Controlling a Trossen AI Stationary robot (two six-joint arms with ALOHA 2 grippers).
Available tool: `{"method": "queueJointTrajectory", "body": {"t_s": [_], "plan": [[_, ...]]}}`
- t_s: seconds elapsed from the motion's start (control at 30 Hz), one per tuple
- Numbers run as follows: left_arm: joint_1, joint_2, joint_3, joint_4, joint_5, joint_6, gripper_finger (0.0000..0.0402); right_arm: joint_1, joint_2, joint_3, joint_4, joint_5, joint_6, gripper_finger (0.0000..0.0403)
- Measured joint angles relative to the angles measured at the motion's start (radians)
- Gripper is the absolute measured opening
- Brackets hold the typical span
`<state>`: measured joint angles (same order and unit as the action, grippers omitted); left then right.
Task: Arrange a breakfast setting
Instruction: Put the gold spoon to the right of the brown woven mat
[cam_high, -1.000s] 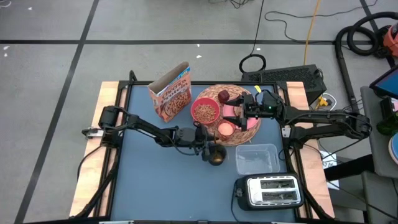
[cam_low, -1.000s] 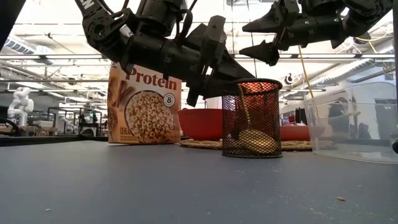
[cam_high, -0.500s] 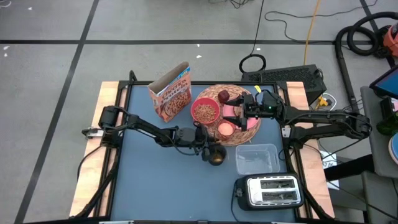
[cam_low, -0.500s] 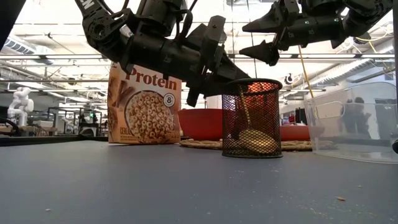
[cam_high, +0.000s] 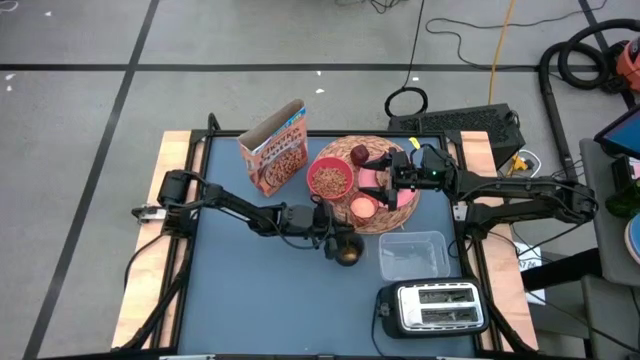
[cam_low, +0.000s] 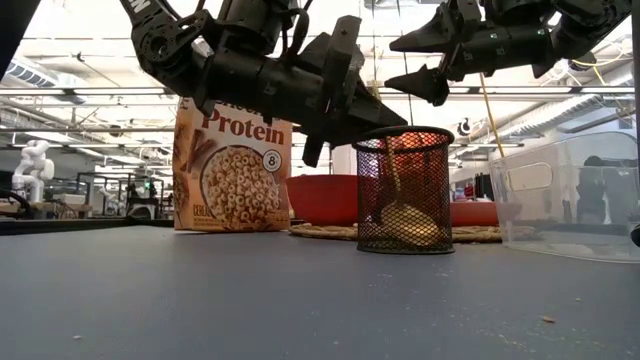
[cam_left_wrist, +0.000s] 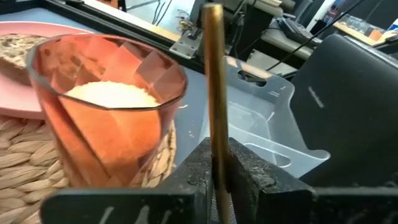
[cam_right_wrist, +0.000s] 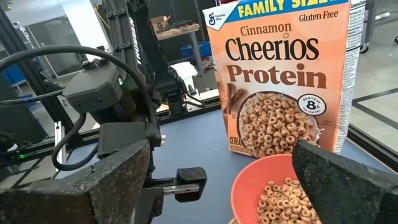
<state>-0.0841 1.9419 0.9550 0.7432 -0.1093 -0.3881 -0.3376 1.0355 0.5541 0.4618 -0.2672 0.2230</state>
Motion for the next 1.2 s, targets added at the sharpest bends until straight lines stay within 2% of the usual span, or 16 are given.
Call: {"method": "queueJointTrajectory", "body": {"t_s": [0.67, 0.97, 1.2], "plan": [[0.0, -0.006, -0.001, 0.021, 0.02, -0.01, 0.0029, 0.0, 0.0, 0.0, 0.0, 0.001, 0.0, 0.0381], [0.0, -0.059, -0.002, 0.012, 0.03, 0.02, 0.0029, 0.0, 0.0, 0.0, -0.001, 0.002, 0.0, 0.0381], [0.004, -0.148, -0.002, -0.032, 0.031, 0.05, 0.0029, -0.001, 0.0, 0.0, 0.0, 0.002, 0.0, 0.0381]]}}
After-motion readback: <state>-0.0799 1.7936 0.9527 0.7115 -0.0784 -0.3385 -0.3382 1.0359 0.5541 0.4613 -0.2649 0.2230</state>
